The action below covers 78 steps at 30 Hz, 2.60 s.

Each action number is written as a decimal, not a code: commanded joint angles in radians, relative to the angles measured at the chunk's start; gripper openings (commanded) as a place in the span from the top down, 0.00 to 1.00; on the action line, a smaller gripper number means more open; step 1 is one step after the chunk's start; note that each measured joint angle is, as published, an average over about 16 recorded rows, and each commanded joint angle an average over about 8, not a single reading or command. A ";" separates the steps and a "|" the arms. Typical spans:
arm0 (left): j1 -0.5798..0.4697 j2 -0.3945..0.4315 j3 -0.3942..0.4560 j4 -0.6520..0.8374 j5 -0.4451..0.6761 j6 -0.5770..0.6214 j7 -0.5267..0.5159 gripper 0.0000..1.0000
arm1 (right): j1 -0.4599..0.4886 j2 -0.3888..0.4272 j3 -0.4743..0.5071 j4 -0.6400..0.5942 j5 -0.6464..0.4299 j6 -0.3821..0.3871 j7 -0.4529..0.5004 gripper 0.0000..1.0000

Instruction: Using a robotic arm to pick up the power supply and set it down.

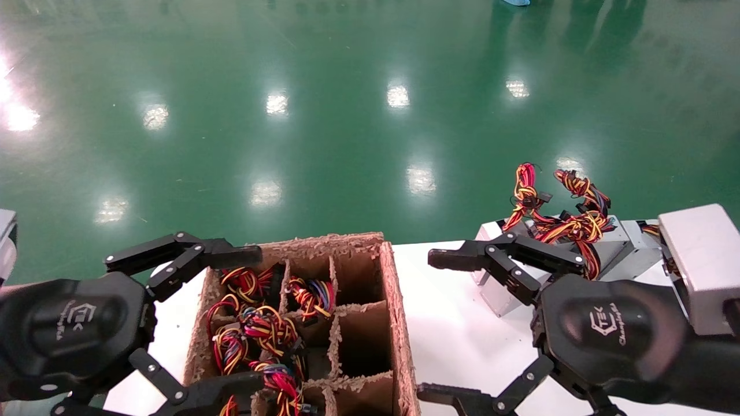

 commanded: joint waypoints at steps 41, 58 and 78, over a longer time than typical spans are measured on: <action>0.000 0.000 0.000 0.000 0.000 0.000 0.000 0.00 | 0.000 0.000 0.000 0.000 0.000 0.000 0.000 0.00; 0.000 0.000 0.000 0.000 0.000 0.000 0.000 0.00 | 0.000 0.000 0.000 0.000 0.000 0.000 0.000 0.00; 0.000 0.000 0.000 0.000 0.000 0.000 0.000 1.00 | 0.000 0.000 0.000 0.000 0.000 0.000 0.000 0.00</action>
